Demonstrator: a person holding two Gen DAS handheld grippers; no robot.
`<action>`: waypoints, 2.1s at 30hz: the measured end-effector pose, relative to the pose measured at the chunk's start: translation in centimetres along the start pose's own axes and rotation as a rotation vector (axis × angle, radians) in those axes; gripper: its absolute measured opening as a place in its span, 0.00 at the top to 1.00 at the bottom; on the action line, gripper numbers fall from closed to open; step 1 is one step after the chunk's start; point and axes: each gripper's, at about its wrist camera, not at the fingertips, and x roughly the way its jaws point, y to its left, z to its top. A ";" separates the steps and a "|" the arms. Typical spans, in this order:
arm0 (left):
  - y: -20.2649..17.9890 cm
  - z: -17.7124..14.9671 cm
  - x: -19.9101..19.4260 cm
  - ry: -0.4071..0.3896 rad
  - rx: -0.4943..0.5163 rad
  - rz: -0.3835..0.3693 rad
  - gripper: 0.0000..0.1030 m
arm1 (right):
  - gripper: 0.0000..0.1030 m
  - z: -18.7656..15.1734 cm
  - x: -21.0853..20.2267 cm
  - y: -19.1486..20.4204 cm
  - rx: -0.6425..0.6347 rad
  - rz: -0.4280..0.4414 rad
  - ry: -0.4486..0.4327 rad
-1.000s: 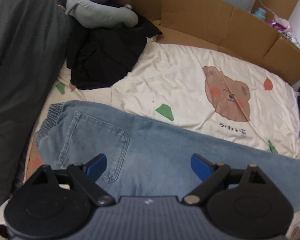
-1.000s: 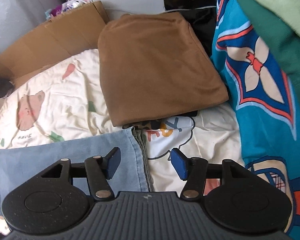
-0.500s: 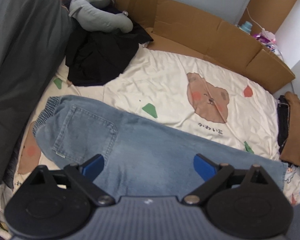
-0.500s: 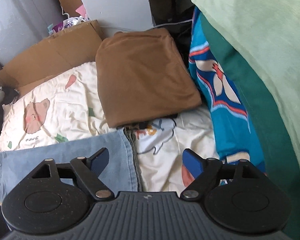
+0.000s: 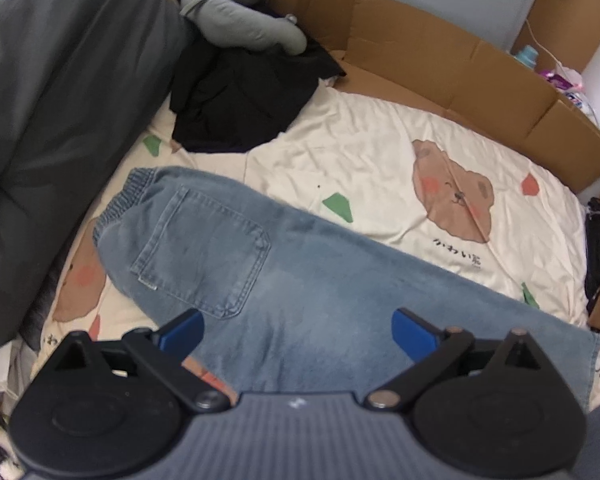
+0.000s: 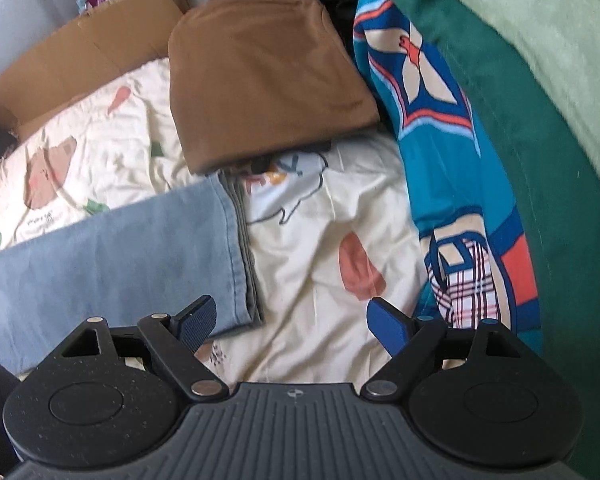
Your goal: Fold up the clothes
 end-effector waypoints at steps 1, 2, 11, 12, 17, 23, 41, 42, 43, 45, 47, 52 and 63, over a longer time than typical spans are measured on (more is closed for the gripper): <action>0.2 -0.2 0.2 0.006 -0.009 -0.007 0.02 | 0.15 -0.2 0.0 0.0 0.000 -0.001 0.007; 0.4 -0.3 0.5 0.012 -0.019 -0.015 0.02 | 0.15 -0.4 0.0 0.2 -0.011 -0.004 0.008; 0.5 -1.7 3.8 0.069 -0.014 0.008 0.01 | 0.13 -1.1 1.9 -0.3 -0.007 0.014 0.027; 0.3 -1.8 4.4 0.073 -0.006 0.013 0.01 | 0.13 -1.2 2.5 -0.2 -0.014 0.015 0.031; -0.7 -2.7 7.2 0.106 0.022 0.037 0.01 | 0.14 -1.0 6.0 0.0 0.016 0.029 0.054; -2.4 -3.9 10.0 0.116 0.110 0.066 0.06 | 0.14 -1.2 9.9 2.1 0.001 0.075 0.070; -4.9 -4.5 14.5 0.240 0.152 -0.033 0.14 | 0.37 -0.5 19.5 0.0 0.204 0.318 0.233; -4.8 -4.5 14.5 0.242 0.150 -0.031 0.14 | 0.37 -0.7 19.7 0.0 0.210 0.327 0.242; -4.7 -4.6 14.4 0.243 0.150 -0.029 0.14 | 0.37 -0.9 19.8 0.1 0.214 0.329 0.247; -4.6 -4.7 14.3 0.244 0.158 -0.022 0.14 | 0.37 -1.2 20.0 -0.1 0.237 0.335 0.256; -4.4 -4.7 14.2 0.246 0.156 -0.019 0.14 | 0.37 -1.6 20.4 -0.4 0.267 0.334 0.265; -3.8 -4.7 14.2 0.256 0.128 -0.026 0.14 | 0.37 -2.7 21.5 -1.3 0.371 0.366 0.281; -3.4 -4.5 14.0 0.279 0.135 -0.039 0.15 | 0.70 -3.2 21.4 -1.8 0.451 0.423 0.254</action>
